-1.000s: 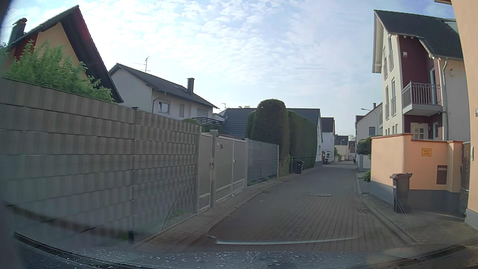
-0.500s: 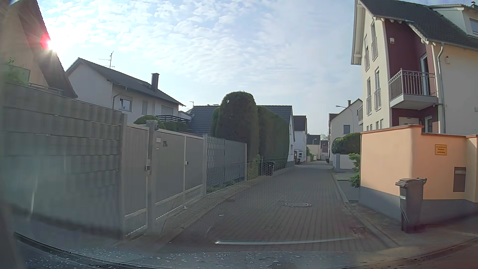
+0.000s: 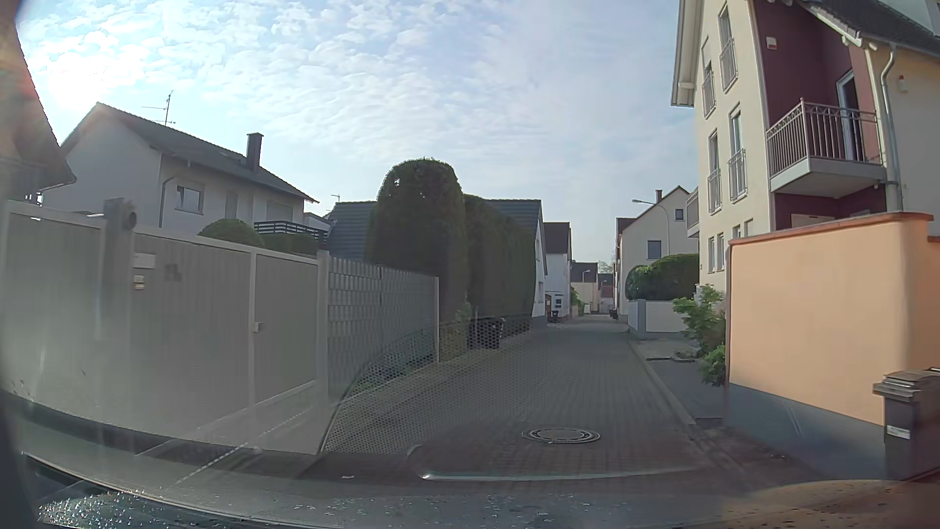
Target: Follow the waypoints while adhering to traffic rules and regulations
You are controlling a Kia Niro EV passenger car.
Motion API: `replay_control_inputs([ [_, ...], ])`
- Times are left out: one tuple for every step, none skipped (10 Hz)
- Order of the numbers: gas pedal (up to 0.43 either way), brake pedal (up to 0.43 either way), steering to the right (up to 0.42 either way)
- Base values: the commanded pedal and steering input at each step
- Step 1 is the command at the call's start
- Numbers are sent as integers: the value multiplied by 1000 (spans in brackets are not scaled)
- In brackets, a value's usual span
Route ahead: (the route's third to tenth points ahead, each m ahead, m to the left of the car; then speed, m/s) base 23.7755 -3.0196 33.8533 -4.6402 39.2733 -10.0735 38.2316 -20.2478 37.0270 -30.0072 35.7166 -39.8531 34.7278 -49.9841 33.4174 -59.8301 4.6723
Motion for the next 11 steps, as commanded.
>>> replay_control_inputs([
  [79,0,74],
  [79,0,65],
  [79,0,59],
  [79,0,58],
  [79,0,60],
  [79,0,64],
  [79,0,67],
  [67,0,67],
  [67,0,63],
  [67,0,60],
  [67,0,57],
])
